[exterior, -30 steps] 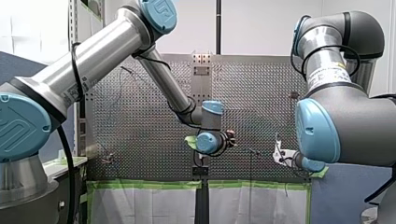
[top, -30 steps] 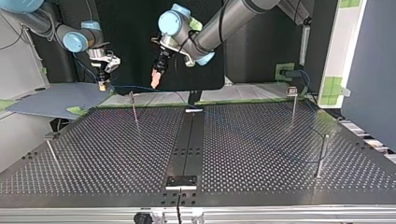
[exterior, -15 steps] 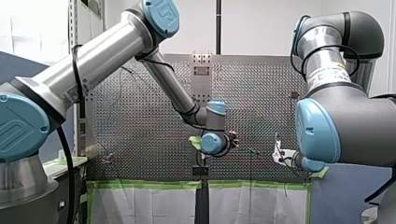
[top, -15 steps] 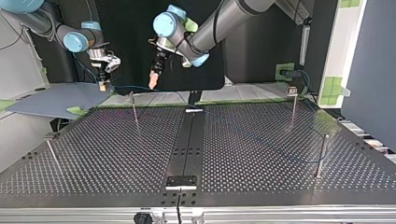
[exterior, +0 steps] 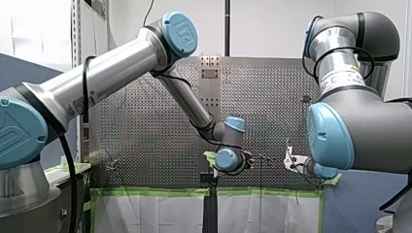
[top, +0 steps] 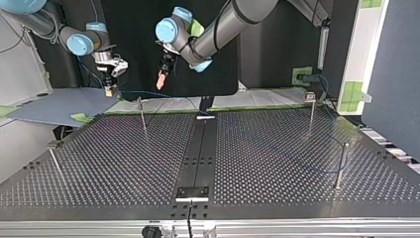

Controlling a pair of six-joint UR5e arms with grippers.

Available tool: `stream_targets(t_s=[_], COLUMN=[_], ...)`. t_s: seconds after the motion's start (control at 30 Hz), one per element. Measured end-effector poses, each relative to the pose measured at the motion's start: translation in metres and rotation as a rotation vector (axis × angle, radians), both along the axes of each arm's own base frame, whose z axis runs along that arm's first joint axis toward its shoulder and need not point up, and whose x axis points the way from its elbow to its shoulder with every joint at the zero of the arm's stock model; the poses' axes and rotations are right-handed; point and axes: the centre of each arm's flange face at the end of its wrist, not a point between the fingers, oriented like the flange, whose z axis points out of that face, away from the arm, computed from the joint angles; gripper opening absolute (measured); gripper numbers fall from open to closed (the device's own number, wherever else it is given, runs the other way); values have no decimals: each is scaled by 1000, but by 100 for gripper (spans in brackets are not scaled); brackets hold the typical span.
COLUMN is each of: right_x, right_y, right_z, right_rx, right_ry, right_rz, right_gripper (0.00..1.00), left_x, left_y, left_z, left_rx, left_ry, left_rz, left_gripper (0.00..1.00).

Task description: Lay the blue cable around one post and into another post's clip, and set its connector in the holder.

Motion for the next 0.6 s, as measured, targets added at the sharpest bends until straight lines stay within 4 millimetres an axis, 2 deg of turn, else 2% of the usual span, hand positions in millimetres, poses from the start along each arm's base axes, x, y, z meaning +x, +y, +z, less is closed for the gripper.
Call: stream_targets(t_s=[0.27, 0.6], right_x=[1, -1], right_y=[1, 0], right_z=[0, 0], right_rx=[2, 1], right_ry=[5, 4], right_rz=[3, 0], right_gripper=[0, 0], left_x=[8, 21], left_y=[-12, -40], left_z=[-20, 4], left_rx=[11, -44], left_ry=[7, -45], left_rz=[16, 10], left_gripper=[100, 100])
